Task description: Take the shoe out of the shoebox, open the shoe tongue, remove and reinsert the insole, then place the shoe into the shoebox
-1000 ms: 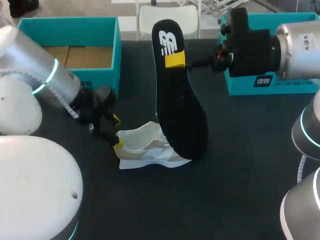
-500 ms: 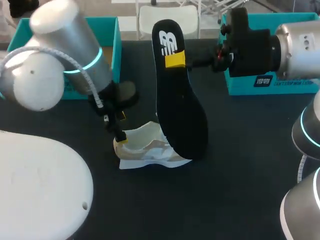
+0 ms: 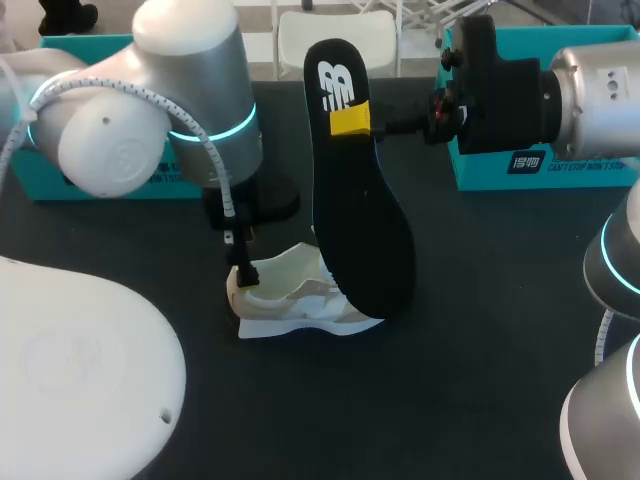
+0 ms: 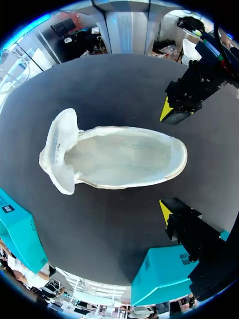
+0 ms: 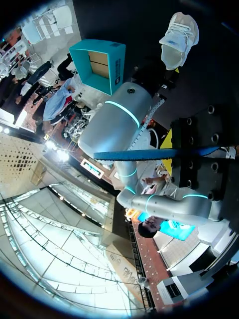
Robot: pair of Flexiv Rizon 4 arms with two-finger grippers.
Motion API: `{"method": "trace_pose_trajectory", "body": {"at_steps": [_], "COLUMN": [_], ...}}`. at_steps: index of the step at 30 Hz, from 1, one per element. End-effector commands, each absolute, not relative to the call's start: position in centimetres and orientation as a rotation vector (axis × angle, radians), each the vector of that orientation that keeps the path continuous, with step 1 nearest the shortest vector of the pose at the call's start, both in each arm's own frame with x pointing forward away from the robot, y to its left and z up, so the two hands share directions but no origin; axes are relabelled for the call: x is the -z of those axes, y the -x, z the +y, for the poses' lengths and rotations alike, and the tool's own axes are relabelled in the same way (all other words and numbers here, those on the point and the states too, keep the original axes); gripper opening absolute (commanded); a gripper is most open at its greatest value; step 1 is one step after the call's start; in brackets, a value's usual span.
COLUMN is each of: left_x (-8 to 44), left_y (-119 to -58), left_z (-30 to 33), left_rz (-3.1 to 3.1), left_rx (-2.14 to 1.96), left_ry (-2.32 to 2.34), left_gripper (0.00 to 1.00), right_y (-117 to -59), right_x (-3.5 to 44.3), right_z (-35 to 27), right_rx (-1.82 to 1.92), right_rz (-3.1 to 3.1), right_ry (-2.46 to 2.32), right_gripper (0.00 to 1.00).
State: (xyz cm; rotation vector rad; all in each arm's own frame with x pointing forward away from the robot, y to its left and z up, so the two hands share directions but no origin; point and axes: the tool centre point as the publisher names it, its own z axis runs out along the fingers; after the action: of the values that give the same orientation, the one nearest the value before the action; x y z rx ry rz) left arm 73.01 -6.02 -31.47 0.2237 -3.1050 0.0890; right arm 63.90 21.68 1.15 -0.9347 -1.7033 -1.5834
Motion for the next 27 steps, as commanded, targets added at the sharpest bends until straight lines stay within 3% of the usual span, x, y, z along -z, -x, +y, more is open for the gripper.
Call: {"method": "trace_pose_trajectory", "body": {"at_steps": [1, 17, 19, 24, 26, 27], "left_x": [31.8, 34.7, 35.5, 37.3, 37.9, 38.1], "left_y": [-73.1, -77.1, -77.8, -78.7, -78.7, -78.6], "left_z": [-6.1, -11.8, -12.3, -13.5, -13.7, -13.9], "left_rz": [-3.127, -3.156, -3.148, -3.125, -3.117, -3.112], "left_rx": [-0.065, -0.191, -0.206, -0.179, -0.163, -0.158], "left_ry": [-0.258, -0.245, -0.264, -0.266, -0.263, -0.254], "left_gripper": [1.00, 1.00, 0.84, 0.72, 0.53, 0.51], "right_y": [-63.9, -63.9, -63.9, -63.9, -63.9, -63.9], "right_x": [-1.1, -1.1, -1.1, -1.1, -1.1, -1.1], "right_z": [22.1, 22.1, 22.1, 22.1, 22.1, 22.1], "right_rx": [1.583, 1.583, 1.583, 1.583, 1.583, 1.583], "right_rz": [-1.704, -1.704, -1.704, -1.704, -1.704, -1.704], "right_ry": [0.940, 0.940, 0.940, 0.940, 0.940, 0.940], "right_gripper": [0.00, 0.00, 0.00, 0.00, 0.00, 0.00]}}
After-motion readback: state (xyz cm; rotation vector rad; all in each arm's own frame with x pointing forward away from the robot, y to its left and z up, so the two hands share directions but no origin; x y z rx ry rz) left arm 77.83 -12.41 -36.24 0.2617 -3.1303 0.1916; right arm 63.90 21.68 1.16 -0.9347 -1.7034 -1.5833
